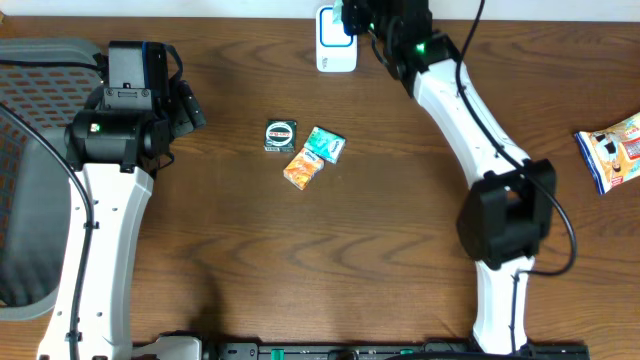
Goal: Scan the item barcode
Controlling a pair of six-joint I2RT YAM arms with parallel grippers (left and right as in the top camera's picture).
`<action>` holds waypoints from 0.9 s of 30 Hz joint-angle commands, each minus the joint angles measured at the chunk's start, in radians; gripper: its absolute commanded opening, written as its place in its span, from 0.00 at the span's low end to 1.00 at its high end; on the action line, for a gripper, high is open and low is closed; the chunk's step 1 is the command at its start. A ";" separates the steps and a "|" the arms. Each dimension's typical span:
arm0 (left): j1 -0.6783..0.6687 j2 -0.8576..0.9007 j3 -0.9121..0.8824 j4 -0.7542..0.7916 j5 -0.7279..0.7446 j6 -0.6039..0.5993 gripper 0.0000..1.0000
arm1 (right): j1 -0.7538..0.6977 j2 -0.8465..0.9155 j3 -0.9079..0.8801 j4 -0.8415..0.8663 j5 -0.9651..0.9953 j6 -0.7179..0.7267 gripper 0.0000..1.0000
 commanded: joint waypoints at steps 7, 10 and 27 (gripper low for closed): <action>0.003 0.004 0.003 -0.003 -0.013 0.013 0.98 | -0.008 0.341 0.439 -0.362 0.004 -0.049 0.07; 0.003 0.004 0.003 -0.003 -0.013 0.013 0.98 | -0.014 0.365 0.449 -0.359 0.005 -0.050 0.06; 0.003 0.004 0.003 -0.003 -0.013 0.013 0.98 | -0.019 0.383 0.444 -0.337 0.082 -0.055 0.04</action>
